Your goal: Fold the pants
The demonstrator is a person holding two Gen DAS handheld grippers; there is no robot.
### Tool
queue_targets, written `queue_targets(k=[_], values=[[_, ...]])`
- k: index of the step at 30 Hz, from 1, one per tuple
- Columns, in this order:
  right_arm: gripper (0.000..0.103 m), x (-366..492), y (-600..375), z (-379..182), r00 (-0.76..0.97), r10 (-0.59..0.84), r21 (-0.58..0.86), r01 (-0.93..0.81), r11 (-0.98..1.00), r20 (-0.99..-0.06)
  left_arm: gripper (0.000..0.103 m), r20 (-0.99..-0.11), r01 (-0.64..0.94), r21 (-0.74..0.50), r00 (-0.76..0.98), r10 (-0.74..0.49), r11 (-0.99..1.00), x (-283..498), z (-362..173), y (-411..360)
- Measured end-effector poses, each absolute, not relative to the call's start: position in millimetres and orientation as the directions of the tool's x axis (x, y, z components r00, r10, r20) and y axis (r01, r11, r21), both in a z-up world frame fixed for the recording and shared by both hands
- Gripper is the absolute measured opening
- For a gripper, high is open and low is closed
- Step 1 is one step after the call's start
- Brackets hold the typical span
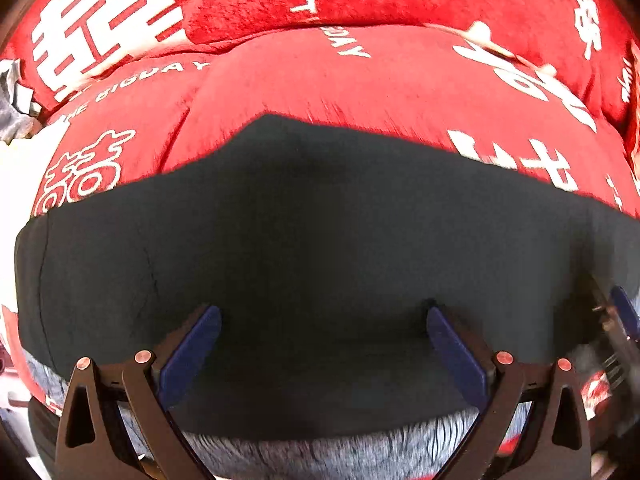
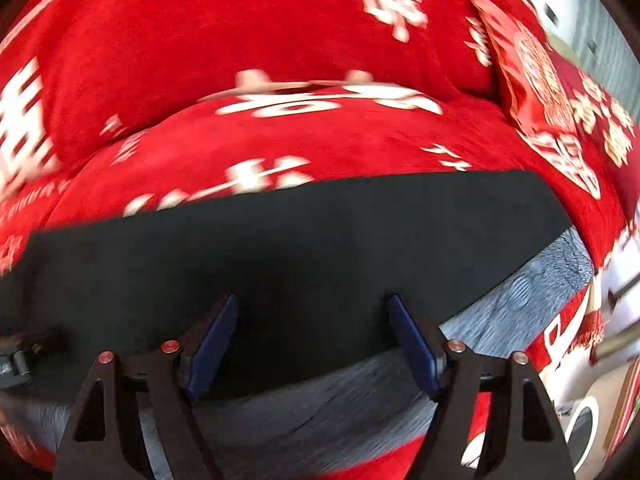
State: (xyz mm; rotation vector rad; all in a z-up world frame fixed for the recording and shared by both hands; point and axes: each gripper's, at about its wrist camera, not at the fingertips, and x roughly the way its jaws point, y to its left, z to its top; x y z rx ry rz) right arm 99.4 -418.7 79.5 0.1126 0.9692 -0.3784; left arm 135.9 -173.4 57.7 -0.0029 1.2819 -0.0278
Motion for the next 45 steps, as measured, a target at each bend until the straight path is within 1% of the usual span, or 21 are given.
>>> queue_targets(k=[1,2,5,6,7,9,10,12,13,16,18,20,22,25,27,29,31,35,39,42,45], values=[[0.081,100.3,-431.7,81.3,0.496,-0.28,-0.075,0.394,0.916,-0.822,0.103,-0.96,0.006,-0.023,0.28,-0.024,1.0,141.9,56.6,-171.5],[0.082,102.3,-450.6,82.4,0.47,-0.328,-0.101,0.445,0.89,-0.82,0.103,-0.962,-0.007,-0.032,0.272,-0.029,0.999,147.5,55.4,-169.7],[0.089,107.6,-514.8,83.6,0.439,-0.348,-0.059,0.549,0.834,-0.829,0.103,-0.967,-0.049,-0.043,0.255,-0.029,0.998,165.3,54.5,-164.4],[0.092,109.7,-526.5,85.4,0.42,-0.366,-0.074,0.569,0.819,-0.83,0.103,-0.969,-0.063,-0.045,0.247,-0.029,0.997,169.8,54.5,-162.7],[0.094,111.6,-532.6,86.5,0.407,-0.372,-0.08,0.579,0.812,-0.834,0.103,-0.97,-0.076,-0.047,0.24,-0.028,0.996,171.4,55.0,-161.9],[0.094,113.4,-542.6,91.8,0.384,-0.33,-0.044,0.592,0.805,-0.862,0.103,-0.971,-0.109,-0.056,0.237,-0.028,0.992,167.9,59.6,-157.1],[0.093,109.5,-539.5,97.7,0.387,-0.323,-0.031,0.599,0.8,-0.863,0.103,-0.967,-0.114,-0.08,0.248,-0.049,0.99,163.0,63.4,-155.2],[0.094,101.6,-520.2,109.4,0.449,-0.299,0.011,0.568,0.823,-0.842,0.103,-0.962,-0.086,-0.113,0.259,-0.087,0.99,150.4,68.6,-156.2],[0.094,100.2,-500.6,114.4,0.482,-0.278,0.015,0.519,0.855,-0.831,0.103,-0.961,-0.067,-0.115,0.261,-0.093,0.991,143.7,69.9,-158.7],[0.094,95.2,-418.9,113.1,0.541,-0.203,-0.039,0.3,0.953,-0.816,0.103,-0.959,-0.008,-0.092,0.269,-0.087,0.996,126.8,70.4,-169.6],[0.093,94.3,-377.5,100.8,0.534,-0.147,-0.058,0.179,0.982,-0.832,0.103,-0.956,0.026,-0.059,0.285,-0.064,0.998,121.4,69.8,-176.0],[0.093,92.9,-352.4,88.1,0.522,-0.14,-0.093,0.115,0.989,-0.841,0.103,-0.955,0.041,-0.011,0.295,-0.023,0.999,120.2,66.4,-180.8],[0.094,98.5,-341.1,75.9,0.507,-0.141,-0.117,0.079,0.99,-0.85,0.103,-0.96,0.04,0.009,0.28,-0.003,0.999,126.3,58.3,-181.6],[0.095,110.5,-358.1,74.6,0.524,-0.144,-0.111,0.094,0.989,-0.84,0.103,-0.959,0.019,-0.013,0.284,-0.018,1.0,138.5,55.1,-179.9],[0.095,124.6,-383.9,74.1,0.51,-0.139,-0.07,0.153,0.986,-0.849,0.103,-0.96,-0.001,-0.006,0.281,-0.006,1.0,152.0,55.3,-182.6],[0.095,140.2,-408.3,72.3,0.501,-0.165,-0.061,0.217,0.974,-0.85,0.103,-0.964,-0.021,-0.012,0.266,-0.006,1.0,165.9,52.4,-183.5],[0.102,153.5,-431.0,72.5,0.49,-0.193,-0.063,0.269,0.961,-0.85,0.103,-0.969,-0.046,-0.022,0.246,-0.01,0.999,178.7,50.3,-182.0],[0.102,169.1,-472.9,76.2,0.471,-0.242,-0.071,0.352,0.933,-0.848,0.103,-0.975,-0.061,-0.022,0.222,-0.008,0.998,195.3,51.6,-181.1],[0.102,160.0,-482.1,90.2,0.446,-0.288,-0.087,0.418,0.904,-0.847,0.103,-0.967,-0.104,-0.024,0.254,0.003,0.994,182.4,63.6,-168.0],[0.102,131.2,-453.2,104.3,0.497,-0.262,-0.089,0.344,0.935,-0.827,0.103,-0.962,-0.071,-0.059,0.272,-0.037,0.996,152.9,71.7,-160.0],[0.102,100.9,-415.0,105.6,0.517,-0.182,-0.066,0.236,0.97,-0.837,0.103,-0.958,-0.011,-0.044,0.284,-0.039,0.999,120.0,72.9,-162.2]])
